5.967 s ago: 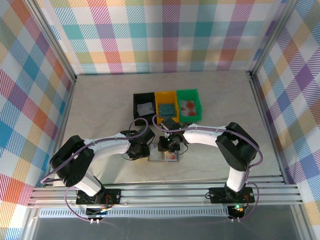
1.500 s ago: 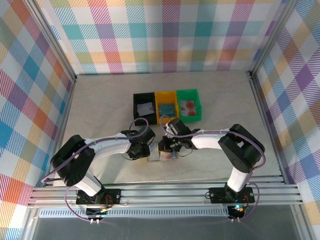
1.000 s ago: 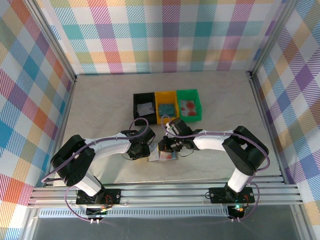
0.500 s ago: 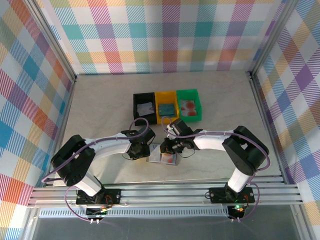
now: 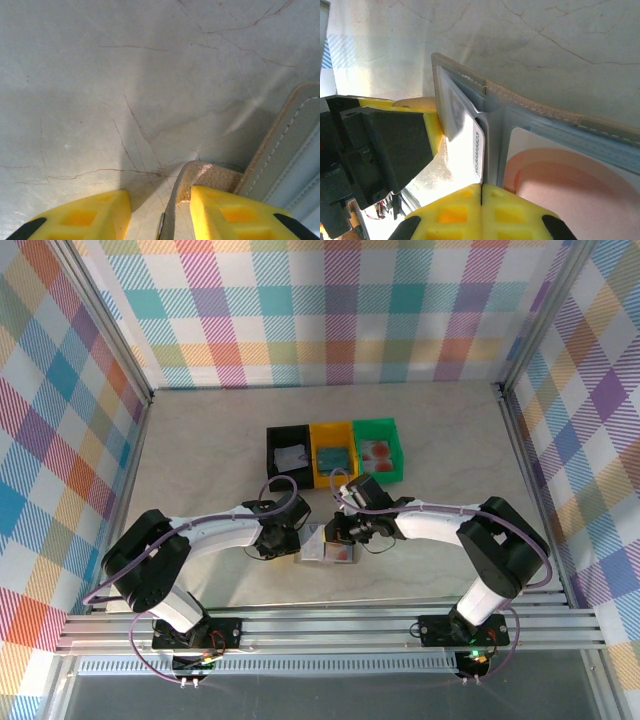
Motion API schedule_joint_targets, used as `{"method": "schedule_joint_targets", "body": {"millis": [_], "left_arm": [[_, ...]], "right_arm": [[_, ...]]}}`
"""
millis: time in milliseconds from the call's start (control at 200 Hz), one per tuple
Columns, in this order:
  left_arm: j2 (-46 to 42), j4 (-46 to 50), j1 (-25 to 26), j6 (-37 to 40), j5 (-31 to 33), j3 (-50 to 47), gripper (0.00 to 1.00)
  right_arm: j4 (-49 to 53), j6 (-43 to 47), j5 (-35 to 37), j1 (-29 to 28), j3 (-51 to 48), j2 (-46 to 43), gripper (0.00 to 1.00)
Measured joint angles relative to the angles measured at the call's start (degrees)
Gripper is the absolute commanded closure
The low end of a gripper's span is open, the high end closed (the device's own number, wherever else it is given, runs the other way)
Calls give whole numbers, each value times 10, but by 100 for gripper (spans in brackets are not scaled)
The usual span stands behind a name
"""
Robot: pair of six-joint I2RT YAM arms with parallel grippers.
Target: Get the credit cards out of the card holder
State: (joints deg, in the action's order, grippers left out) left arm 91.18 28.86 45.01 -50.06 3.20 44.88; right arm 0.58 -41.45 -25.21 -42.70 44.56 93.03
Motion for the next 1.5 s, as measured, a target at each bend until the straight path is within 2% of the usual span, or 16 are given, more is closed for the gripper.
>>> {"method": "schedule_joint_targets", "body": {"millis": [935, 1500], "left_arm": [[5, 9, 0, 0, -2, 8, 62], [9, 29, 32, -14, 35, 32, 59]], "right_arm": [[22, 19, -30, 26, -16, -10, 100], [16, 14, -38, 26, -16, 2, 100]]}}
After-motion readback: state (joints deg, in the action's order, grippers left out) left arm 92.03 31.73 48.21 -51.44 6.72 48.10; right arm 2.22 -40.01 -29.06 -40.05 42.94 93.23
